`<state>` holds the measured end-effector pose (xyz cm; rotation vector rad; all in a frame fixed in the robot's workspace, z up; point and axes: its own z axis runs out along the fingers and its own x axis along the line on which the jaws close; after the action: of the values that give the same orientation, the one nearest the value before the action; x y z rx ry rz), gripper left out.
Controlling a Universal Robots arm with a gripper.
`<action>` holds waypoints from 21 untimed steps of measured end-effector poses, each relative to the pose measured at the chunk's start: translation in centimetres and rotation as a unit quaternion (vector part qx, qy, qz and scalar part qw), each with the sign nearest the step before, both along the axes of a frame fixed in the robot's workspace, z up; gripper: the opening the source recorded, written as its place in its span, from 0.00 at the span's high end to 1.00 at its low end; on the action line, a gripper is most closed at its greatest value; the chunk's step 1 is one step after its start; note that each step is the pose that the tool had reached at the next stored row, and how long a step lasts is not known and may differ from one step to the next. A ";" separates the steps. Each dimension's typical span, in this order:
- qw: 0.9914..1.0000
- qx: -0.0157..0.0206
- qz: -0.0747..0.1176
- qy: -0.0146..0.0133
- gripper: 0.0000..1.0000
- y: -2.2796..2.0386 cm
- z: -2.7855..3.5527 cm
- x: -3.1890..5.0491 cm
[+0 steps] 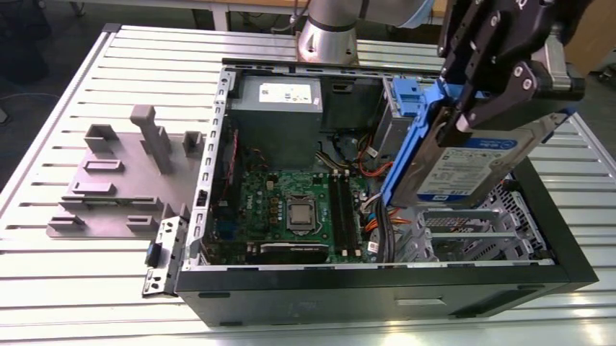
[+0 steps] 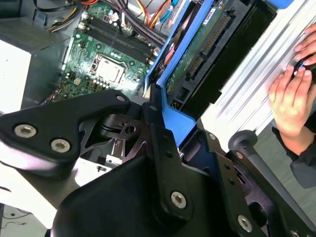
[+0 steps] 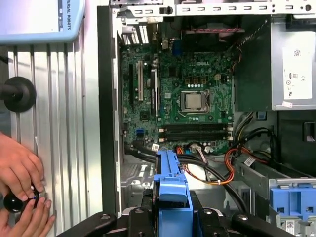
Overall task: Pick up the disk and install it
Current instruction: 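Insert the disk into the insertion slot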
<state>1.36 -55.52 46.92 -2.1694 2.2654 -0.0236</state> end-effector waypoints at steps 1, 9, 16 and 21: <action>1.000 0.000 0.000 0.000 0.64 -0.08 -0.06 0.19; 1.000 0.000 0.000 0.000 0.64 -0.47 -0.43 1.95; 1.000 0.000 0.000 0.000 0.64 -0.69 -0.77 3.38; 1.000 0.000 0.000 0.000 0.64 -0.83 -1.01 4.33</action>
<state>5.69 -56.35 45.91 -2.1695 2.2653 -0.0236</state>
